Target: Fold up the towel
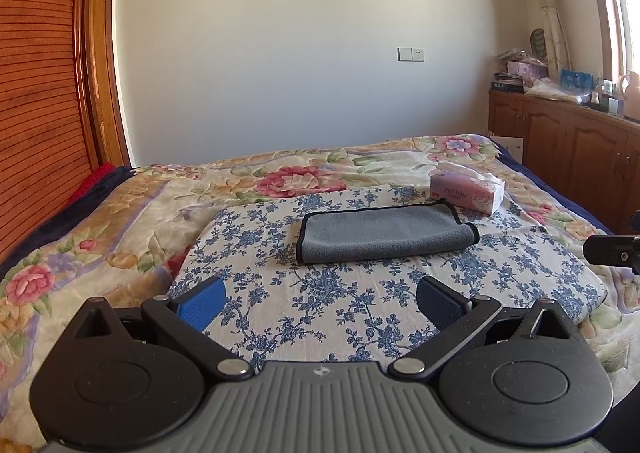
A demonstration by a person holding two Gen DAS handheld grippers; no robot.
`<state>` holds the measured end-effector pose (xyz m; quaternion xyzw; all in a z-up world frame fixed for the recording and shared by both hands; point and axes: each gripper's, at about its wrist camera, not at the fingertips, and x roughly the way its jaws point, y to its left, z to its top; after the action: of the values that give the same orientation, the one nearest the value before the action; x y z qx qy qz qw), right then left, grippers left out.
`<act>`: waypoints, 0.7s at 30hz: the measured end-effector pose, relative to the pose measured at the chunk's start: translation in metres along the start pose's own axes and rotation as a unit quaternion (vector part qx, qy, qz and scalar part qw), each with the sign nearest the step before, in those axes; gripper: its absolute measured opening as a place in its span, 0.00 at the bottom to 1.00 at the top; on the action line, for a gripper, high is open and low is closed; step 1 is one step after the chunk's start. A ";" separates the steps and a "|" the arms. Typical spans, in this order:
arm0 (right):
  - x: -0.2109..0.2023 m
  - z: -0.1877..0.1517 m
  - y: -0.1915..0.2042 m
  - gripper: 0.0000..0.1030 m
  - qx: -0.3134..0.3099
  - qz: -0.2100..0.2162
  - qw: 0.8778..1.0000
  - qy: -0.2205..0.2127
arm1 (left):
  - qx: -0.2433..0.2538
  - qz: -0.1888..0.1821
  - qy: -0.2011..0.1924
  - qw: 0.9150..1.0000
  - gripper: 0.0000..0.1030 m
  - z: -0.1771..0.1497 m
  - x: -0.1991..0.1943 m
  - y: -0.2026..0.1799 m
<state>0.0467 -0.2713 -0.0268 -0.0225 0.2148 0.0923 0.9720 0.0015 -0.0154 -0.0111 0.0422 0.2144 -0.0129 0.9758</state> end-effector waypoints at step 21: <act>0.001 -0.006 0.005 1.00 -0.011 -0.011 1.000 -0.016 | 0.006 0.008 -0.020 1.000 1.00 -0.014 -0.001 0.000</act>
<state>0.0439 -0.2669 -0.0328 -0.0343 0.1983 0.0847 0.9759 -0.0056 -0.0138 -0.0232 0.0490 0.1941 -0.0075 0.9797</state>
